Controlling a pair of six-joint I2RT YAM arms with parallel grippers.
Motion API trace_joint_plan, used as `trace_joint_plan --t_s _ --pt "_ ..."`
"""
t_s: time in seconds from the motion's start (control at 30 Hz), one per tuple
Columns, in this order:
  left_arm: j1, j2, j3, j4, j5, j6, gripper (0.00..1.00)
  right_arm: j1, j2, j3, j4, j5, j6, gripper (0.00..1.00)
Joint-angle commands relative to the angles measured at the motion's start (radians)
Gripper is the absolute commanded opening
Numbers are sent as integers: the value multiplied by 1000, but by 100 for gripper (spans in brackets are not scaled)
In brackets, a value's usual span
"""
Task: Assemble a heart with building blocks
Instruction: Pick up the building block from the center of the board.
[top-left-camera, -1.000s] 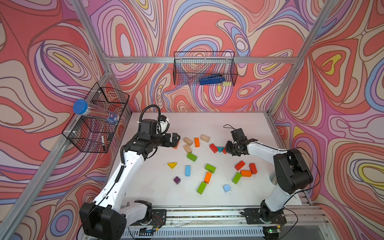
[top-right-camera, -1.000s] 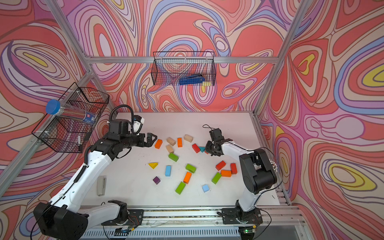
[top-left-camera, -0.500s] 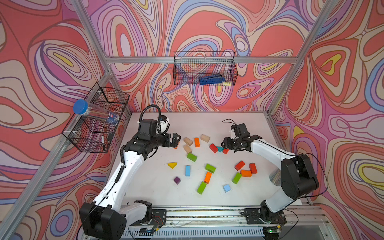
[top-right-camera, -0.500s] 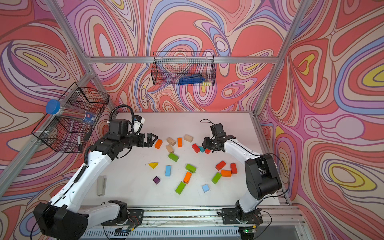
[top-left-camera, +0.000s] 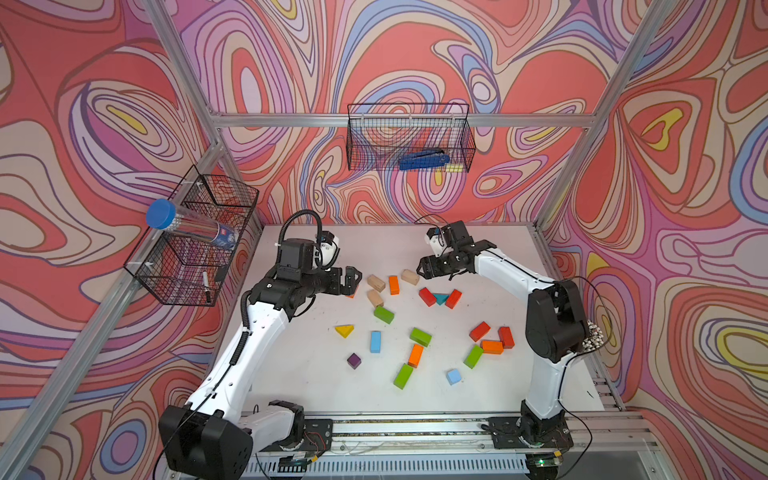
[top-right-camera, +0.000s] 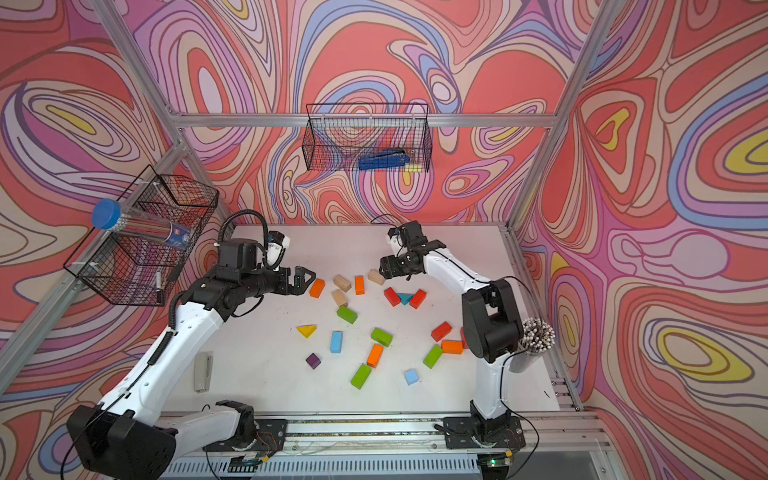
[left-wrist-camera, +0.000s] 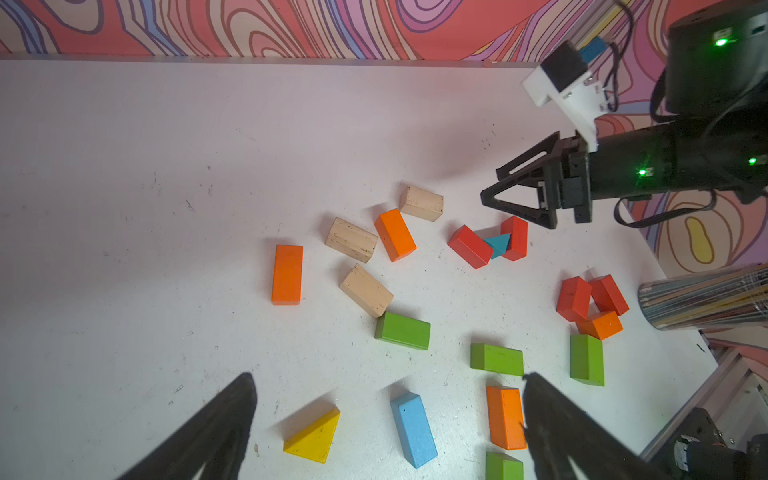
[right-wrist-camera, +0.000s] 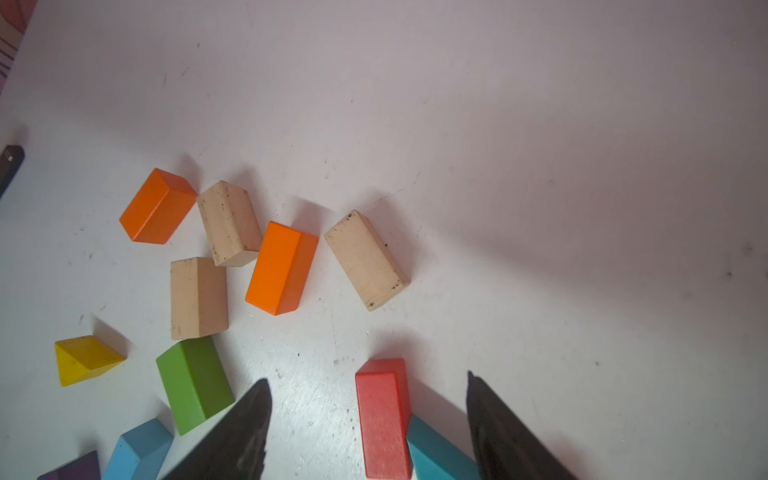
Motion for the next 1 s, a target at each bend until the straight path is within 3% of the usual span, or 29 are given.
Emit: trace_joint_plan --t_s 0.0,0.37,0.97 --pt "-1 8 -8 -2 8 6 100 28 77 68 -75 60 -62 76" --pt "-1 8 -11 1 9 3 100 43 236 180 -54 173 -67 71" --pt "-1 16 -12 1 8 1 100 64 382 388 -123 140 -78 52"
